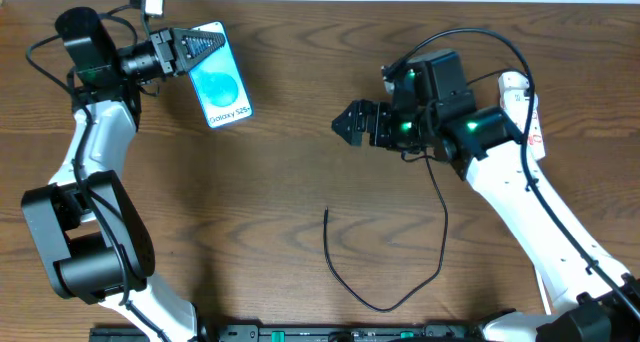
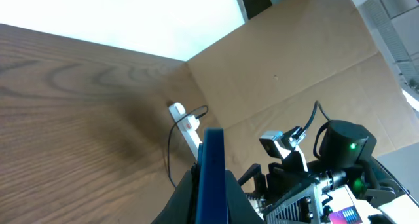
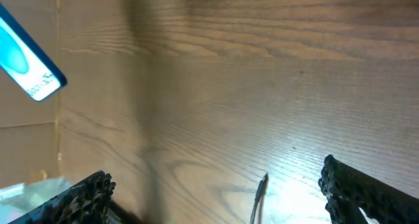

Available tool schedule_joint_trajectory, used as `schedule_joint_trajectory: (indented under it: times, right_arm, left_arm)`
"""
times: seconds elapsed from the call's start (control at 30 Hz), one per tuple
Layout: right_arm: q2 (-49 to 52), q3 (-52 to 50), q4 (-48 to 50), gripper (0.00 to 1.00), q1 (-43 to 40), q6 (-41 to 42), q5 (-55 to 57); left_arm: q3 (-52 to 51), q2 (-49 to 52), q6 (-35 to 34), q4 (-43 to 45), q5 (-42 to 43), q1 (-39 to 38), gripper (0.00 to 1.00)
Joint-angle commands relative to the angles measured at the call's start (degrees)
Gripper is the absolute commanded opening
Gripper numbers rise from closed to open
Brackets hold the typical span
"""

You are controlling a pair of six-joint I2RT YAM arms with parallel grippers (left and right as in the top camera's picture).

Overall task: Plug charger to phone and switch on socket
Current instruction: 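Move the open right gripper down over the black cable's plug, then close the right gripper on the cable's USB-C plug and lift it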

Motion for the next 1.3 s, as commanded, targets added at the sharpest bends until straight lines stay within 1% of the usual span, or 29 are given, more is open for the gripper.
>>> schedule_joint_trajectory:
  times: [0.0, 0.13, 0.2, 0.23, 0.5, 0.63, 0.77, 0.87, 0.97, 1.0, 1.27]
  right_arm:
    - [-0.1, -0.1, -0.7, 0.99, 2.3, -1.3, 6.1]
    - [1.5, -0.2, -4.5, 0.99, 6.8, 5.7, 15.6]
    - [3.1, -0.3, -5.5, 0.99, 9.0, 8.3, 18.1]
    - [4.2, -0.3, -5.4, 0.99, 10.2, 8.9, 18.2]
    - [15.2, -0.3, -5.3, 0.91, 16.5, 16.2, 18.2]
    - [18.8, -0.3, -5.3, 0.87, 17.8, 16.7, 15.2]
    - [19.2, -0.3, -6.7, 0.84, 19.0, 16.7, 15.4]
    - [19.3, -0.4, -9.2, 0.85, 20.2, 20.2, 19.3]
    - [19.3, -0.7, -11.3, 0.91, 21.1, 23.0, 24.0]
    - [19.3, -1.1, -11.2, 0.92, 21.4, 23.1, 24.2]
    - [19.3, -2.9, -9.2, 0.91, 23.8, 23.1, 24.2]
  left_arm:
    - [1.1, -0.3, 0.5, 0.3, 2.3, 0.0, 0.07]
    - [1.1, -0.3, 0.5, 0.3, 2.2, 0.0, 0.07]
    - [1.1, -0.3, 0.5, 0.3, 2.2, 0.0, 0.07]
    - [1.1, -0.3, 0.5, 0.3, 2.2, 0.0, 0.07]
    - [1.1, -0.3, 0.5, 0.2, 2.2, 0.0, 0.07]
    - [1.1, -0.3, 0.5, 0.3, 2.2, 0.0, 0.07]
    - [1.1, -0.3, 0.5, 0.3, 2.2, 0.0, 0.07]
    - [1.1, -0.3, 0.5, 0.3, 2.2, 0.0, 0.07]
    - [1.1, -0.3, 0.5, 0.3, 2.2, 0.0, 0.07]
    - [1.1, -0.3, 0.5, 0.3, 2.2, 0.0, 0.07]
    - [1.1, -0.3, 0.5, 0.3, 2.2, 0.0, 0.07]
